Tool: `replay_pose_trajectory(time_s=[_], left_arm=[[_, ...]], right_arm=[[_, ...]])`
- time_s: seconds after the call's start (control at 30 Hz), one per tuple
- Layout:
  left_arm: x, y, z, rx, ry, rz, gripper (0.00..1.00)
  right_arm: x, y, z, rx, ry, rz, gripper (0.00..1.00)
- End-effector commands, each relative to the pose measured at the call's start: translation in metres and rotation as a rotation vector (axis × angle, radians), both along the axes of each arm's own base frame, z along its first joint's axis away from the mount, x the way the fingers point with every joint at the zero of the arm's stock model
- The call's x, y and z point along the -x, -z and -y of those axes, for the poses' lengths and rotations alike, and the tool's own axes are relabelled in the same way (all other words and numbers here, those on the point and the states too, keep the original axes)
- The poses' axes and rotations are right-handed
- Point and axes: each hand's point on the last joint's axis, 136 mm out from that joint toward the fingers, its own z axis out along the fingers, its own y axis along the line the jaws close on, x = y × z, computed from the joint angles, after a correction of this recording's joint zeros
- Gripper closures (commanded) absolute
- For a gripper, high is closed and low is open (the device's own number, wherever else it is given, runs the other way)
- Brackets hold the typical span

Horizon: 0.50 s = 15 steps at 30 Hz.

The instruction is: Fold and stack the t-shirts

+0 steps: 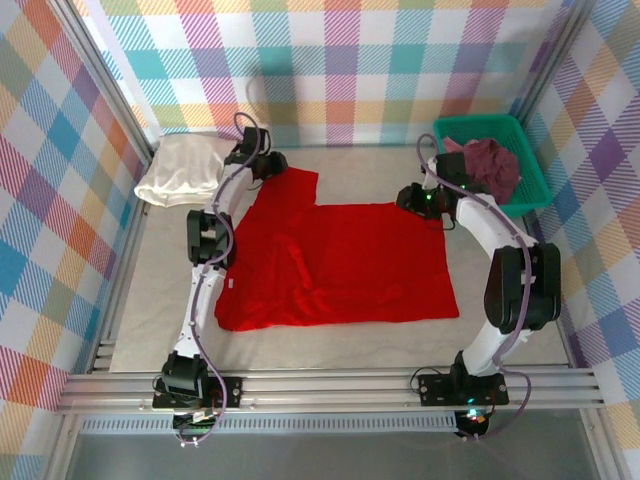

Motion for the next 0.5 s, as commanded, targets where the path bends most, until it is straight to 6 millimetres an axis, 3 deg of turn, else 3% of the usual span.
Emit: replay_pose_trajectory(time_s=[0.0,0.17,0.3,0.47], left_arm=[[0.007,0.015,0.025,0.019,0.06,-0.021,0.72],[0.006,0.007,0.021,-0.013,0.045,-0.008,1.0],[0.004,-0.018,0.014,-0.041,0.033,0.028,1.0],[0.003,-0.066,0.007,-0.081,0.019,0.098,1.0]], right_arm=[[0.003,-0.009,0.0,-0.031,-0.005,0.028,0.67],[0.001,0.006,0.004,-0.001,-0.002,0.001,0.66],[-0.008,0.033,0.018,0.109,0.021,-0.114,0.67],[-0.026,0.049,0.052,0.3,0.117,-0.15,0.66]])
